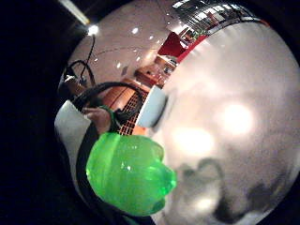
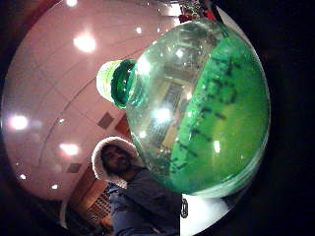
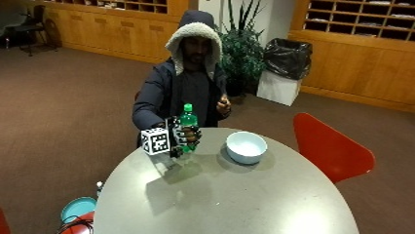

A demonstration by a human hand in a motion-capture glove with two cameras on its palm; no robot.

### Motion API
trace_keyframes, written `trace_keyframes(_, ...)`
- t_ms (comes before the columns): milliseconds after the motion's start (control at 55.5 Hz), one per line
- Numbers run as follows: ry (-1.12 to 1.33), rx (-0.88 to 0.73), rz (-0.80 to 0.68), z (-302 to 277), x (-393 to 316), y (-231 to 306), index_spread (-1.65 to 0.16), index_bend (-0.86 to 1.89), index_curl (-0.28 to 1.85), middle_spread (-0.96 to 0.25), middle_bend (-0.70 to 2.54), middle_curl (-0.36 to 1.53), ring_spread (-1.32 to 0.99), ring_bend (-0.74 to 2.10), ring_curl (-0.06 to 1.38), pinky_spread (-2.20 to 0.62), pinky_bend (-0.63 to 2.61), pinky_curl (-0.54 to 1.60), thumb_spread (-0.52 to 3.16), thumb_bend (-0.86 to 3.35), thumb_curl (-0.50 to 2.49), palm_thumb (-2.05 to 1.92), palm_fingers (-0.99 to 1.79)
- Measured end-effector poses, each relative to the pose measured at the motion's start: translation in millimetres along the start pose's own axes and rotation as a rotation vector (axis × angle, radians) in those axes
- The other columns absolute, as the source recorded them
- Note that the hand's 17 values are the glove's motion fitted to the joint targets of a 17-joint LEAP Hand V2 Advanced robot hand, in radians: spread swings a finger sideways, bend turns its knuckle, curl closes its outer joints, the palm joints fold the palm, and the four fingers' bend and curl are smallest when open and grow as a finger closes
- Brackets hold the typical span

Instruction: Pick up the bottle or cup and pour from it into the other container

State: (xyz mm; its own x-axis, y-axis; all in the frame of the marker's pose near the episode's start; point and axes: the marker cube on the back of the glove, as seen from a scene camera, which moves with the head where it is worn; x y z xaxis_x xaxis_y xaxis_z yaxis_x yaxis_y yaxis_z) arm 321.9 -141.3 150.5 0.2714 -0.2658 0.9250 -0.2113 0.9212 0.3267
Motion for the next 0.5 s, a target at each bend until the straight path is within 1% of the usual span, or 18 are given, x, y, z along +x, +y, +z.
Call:
trace_keyframes(54, 0.017, -0.017, 0.015, 4, -14, -4, -0.27, 0.12, 0.28, -0.22, 0.28, 0.45, -0.15, 0.67, 0.4, -0.06, 0.45, 0.38, 0.59, -0.04, 0.56, 0.9, 1.17)
trace_keyframes(162, 0.089, -0.067, -0.011, 13, -41, -16, -0.27, 0.12, 0.28, -0.22, 0.28, 0.45, -0.15, 0.67, 0.4, -0.07, 0.45, 0.37, 0.59, -0.04, 0.57, 0.9, 1.17)
trace_keyframes(306, 0.223, -0.097, -0.045, 25, -64, -35, -0.27, 0.12, 0.28, -0.22, 0.28, 0.46, -0.15, 0.67, 0.4, -0.07, 0.44, 0.38, 0.59, -0.04, 0.58, 0.9, 1.17)
trace_keyframes(504, 0.513, -0.16, -0.05, 55, -86, -49, -0.27, 0.12, 0.29, -0.22, 0.28, 0.46, -0.15, 0.67, 0.4, -0.07, 0.44, 0.37, 0.59, -0.04, 0.58, 0.9, 1.17)
